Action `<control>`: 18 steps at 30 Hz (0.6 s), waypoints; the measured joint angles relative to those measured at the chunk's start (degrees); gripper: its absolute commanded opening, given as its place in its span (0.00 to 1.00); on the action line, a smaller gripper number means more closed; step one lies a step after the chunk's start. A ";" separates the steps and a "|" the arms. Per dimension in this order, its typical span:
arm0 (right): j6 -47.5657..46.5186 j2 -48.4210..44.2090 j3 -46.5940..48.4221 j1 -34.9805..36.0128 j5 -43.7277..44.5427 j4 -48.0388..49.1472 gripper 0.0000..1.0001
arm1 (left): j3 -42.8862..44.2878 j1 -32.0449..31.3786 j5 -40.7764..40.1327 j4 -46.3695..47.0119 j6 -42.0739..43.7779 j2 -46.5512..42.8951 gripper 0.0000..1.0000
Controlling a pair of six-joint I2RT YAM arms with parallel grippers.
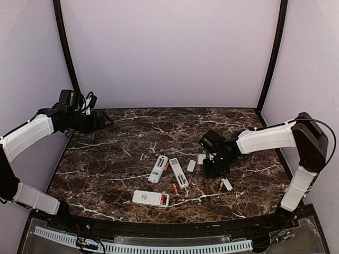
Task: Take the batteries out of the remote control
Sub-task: Pick up the screwdriver from the center of the board.
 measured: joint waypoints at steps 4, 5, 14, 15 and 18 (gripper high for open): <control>-0.55 -1.49 -1.86 -2.86 -0.17 1.05 0.00 | 0.00 0.00 0.26 0.00 -0.02 0.22 0.88; -0.98 -2.10 -2.58 -4.07 -0.20 1.22 0.00 | 0.00 0.00 0.31 0.02 -0.02 0.33 0.88; -7.08 -6.84 -5.64 -13.18 -0.46 1.95 0.00 | 0.00 -1.29 -1.38 0.02 0.02 0.94 0.86; -8.07 -7.67 -5.64 -13.38 -0.61 2.12 0.00 | 0.00 -2.27 -1.90 0.02 -0.13 0.94 0.86; -12.07 -12.61 -5.64 -13.38 -2.58 3.34 0.00 | 0.00 -6.25 -2.27 0.46 -0.96 0.94 0.85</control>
